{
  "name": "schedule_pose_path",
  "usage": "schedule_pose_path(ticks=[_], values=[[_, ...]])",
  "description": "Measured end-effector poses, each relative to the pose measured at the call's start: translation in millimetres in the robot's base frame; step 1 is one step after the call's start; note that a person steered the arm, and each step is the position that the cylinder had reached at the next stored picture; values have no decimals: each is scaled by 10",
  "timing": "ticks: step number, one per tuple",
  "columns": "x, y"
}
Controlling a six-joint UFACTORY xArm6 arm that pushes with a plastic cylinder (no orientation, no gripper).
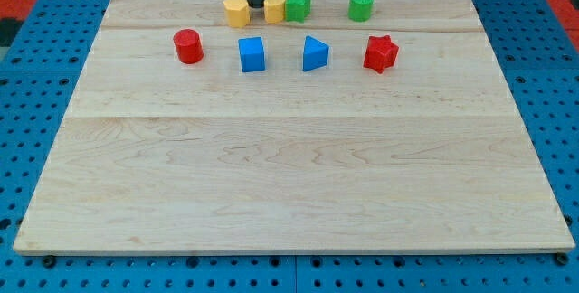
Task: Push green star a bit down
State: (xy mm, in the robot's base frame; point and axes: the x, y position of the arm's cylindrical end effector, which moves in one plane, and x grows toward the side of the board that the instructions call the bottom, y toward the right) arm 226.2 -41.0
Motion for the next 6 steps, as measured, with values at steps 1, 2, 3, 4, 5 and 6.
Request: schedule_pose_path(ticks=[1, 2, 3, 4, 5, 6], values=[[-69, -96], [-323, 19], [-302, 633], [-13, 625], [244, 439], [202, 461]])
